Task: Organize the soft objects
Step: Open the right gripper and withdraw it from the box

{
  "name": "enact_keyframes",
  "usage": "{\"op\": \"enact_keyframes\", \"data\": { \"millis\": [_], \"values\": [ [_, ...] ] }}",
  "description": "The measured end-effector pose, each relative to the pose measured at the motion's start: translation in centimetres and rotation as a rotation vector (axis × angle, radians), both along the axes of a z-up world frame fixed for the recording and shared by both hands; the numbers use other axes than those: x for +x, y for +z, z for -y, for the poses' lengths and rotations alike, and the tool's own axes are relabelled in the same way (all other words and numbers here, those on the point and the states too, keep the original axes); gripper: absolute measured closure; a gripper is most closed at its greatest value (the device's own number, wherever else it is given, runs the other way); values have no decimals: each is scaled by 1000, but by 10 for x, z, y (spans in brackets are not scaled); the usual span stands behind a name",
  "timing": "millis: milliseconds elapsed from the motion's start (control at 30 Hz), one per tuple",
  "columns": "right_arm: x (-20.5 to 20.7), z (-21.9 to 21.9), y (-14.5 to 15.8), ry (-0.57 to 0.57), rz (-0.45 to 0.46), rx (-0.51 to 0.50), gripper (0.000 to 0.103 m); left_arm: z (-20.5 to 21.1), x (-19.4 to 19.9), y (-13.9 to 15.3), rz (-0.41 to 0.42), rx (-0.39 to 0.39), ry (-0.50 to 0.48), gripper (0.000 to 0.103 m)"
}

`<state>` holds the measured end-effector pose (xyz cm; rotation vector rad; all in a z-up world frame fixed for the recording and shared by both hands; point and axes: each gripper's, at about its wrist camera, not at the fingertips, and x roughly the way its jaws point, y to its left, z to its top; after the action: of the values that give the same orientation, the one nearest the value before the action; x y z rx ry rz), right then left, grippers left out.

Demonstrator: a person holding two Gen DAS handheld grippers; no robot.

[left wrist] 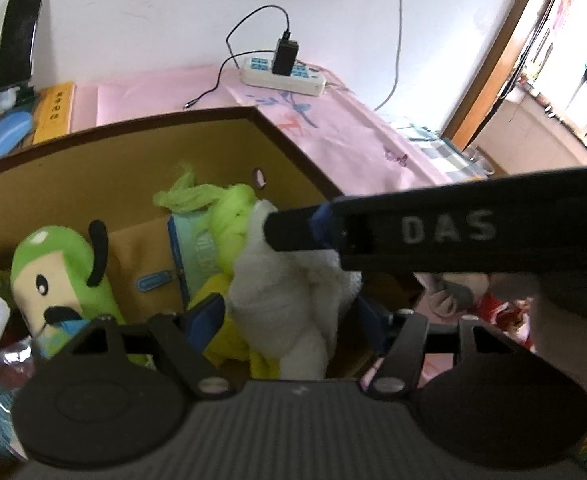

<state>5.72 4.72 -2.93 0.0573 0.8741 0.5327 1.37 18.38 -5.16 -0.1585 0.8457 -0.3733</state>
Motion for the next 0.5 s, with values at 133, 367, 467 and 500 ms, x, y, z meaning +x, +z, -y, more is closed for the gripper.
{"op": "enact_keyframes", "data": {
  "millis": [133, 367, 467, 500],
  "values": [
    [4, 9, -8, -22, -19, 0, 86, -2, -7, 4, 24, -2, -15, 39],
    [-1, 13, -4, -38, -1, 16, 86, 2, -8, 5, 32, 25, -1, 39],
    [-3, 25, 0, -67, -13, 67, 86, 3, -12, 9, 44, 33, 7, 37],
    [-4, 29, 1, -75, -16, 84, 86, 3, -13, 10, 47, 42, 11, 37]
  ]
}}
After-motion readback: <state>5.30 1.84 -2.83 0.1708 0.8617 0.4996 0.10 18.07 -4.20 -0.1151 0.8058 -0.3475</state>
